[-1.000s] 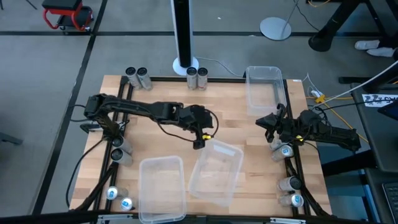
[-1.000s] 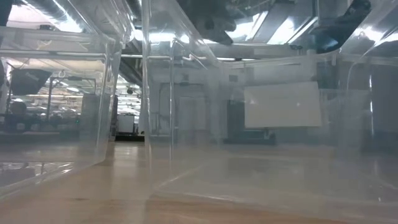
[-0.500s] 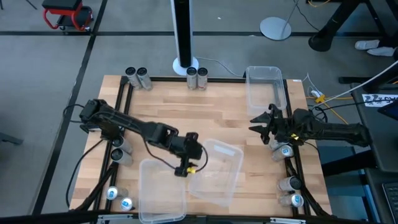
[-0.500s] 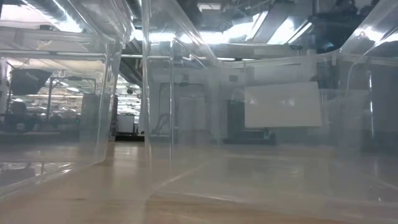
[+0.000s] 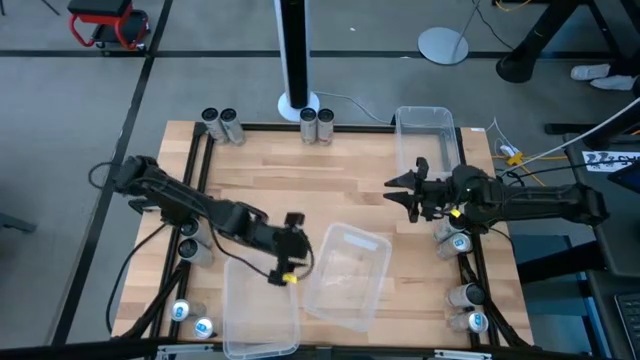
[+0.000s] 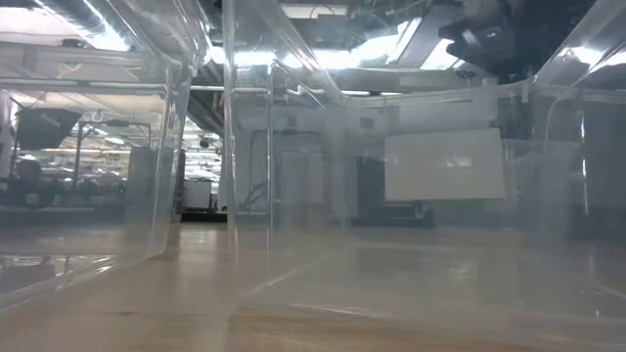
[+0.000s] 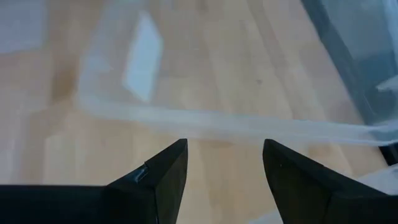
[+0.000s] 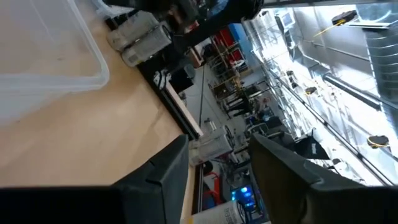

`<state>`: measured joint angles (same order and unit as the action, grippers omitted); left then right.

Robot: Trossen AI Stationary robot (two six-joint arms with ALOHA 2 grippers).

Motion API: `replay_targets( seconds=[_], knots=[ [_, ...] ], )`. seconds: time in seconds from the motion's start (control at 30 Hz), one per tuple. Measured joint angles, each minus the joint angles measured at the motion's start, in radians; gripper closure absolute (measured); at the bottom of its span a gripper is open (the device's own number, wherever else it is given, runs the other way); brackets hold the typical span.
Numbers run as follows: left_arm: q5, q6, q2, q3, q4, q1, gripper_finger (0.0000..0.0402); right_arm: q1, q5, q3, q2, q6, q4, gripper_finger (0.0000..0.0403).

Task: Sort soda cans
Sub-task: Move middle left bin to the center of the table

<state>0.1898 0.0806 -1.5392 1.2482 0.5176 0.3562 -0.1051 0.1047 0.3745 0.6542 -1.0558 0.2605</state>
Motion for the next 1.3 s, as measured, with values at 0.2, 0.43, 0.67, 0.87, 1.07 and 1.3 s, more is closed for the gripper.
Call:
replay_targets(
  seconds=[0.2, 0.43, 0.67, 0.87, 1.07, 1.3],
  knots=[
    [-0.004, 0.02, 0.129, -0.151, -0.27, -0.01, 0.0204, 0.0, 0.0, 0.0, 0.004, -0.002, 0.0, 0.023],
    [-0.031, 0.025, 0.066, -0.154, -0.371, 0.006, 0.0204, 0.0, -0.004, 0.0, 0.004, -0.021, -0.002, 0.023],
    [-0.089, 0.006, -0.085, 0.016, -0.31, 0.076, 0.0204, 0.0, 0.0, 0.0, 0.004, -0.023, -0.002, 0.023],
    [-0.109, -0.009, -0.229, 0.231, -0.123, 0.129, 0.0204, 0.0, 0.0, 0.0, 0.004, -0.023, -0.002, 0.023],
    [-0.142, -0.008, -0.311, 0.314, -0.075, 0.147, 0.0204, 0.0, 0.0, 0.0, 0.003, -0.027, -0.009, 0.023],
    [-0.198, -0.01, -0.337, 0.315, -0.08, 0.146, 0.0204, 0.0, -0.008, 0.0, 0.003, -0.027, -0.045, 0.023]
  ],
)
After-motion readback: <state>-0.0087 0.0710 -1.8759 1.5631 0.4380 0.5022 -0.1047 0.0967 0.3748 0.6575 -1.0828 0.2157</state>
